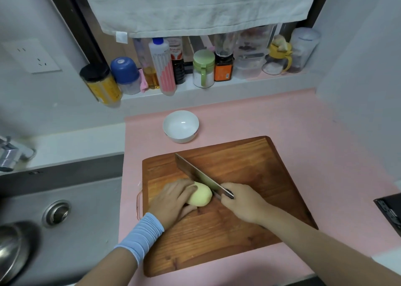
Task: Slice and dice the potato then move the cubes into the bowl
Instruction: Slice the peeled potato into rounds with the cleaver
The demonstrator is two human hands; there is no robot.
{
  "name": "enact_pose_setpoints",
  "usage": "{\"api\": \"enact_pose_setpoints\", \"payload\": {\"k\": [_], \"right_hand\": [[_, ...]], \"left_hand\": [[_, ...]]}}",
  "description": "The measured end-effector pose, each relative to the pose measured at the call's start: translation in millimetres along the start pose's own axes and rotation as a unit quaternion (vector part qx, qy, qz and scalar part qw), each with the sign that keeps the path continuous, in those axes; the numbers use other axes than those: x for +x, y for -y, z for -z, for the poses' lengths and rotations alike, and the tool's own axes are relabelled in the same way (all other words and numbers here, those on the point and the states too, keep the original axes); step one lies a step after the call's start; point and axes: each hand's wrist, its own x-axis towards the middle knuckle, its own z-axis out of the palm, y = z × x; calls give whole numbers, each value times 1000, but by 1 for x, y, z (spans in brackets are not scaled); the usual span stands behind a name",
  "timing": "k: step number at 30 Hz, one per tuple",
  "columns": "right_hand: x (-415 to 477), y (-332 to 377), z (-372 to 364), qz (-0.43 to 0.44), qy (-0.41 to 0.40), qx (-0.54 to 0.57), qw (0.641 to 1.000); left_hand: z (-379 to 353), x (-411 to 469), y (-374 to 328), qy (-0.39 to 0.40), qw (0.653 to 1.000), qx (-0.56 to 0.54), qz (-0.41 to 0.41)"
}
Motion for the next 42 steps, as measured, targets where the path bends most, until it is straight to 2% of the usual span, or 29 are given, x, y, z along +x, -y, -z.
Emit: {"api": "enact_pose_setpoints", "payload": {"k": [2,4,6,7,10,12,14,18,23,29,38,42], "right_hand": [[3,1,6,-2,-15,0,1000],[6,0,12,-6,-29,4,1000],[6,-3,15,-7,-30,9,999],[6,-5,16,-7,-24,10,1000],[4,-9,12,-4,-5,27,1000],[4,-9,8,-3,1,36,999],[5,-8,5,-2,2,40,999],[8,-7,9,-2,8,28,1000],[14,-2,19,-8,25,-10,1000],[22,4,18,-1,7,-107,994],[26,10,22,65,-27,-237,969],[18,21,26,97,-48,-252,962]], "left_hand": [[5,11,-6,13,997,3,77],[12,25,-16,23,976,-25,213],[15,36,-26,14,929,-109,354],[16,39,-30,0,904,-156,398],[16,37,-36,-30,872,-230,432],[18,29,-38,-29,876,-263,404],[18,17,-34,-10,912,-247,327],[8,4,-9,-6,983,-96,155],[-15,0,-7,-47,999,14,12],[-32,5,-11,-94,995,9,29],[-37,13,-10,-81,996,-3,42],[-40,18,-9,-85,995,-10,50]]}}
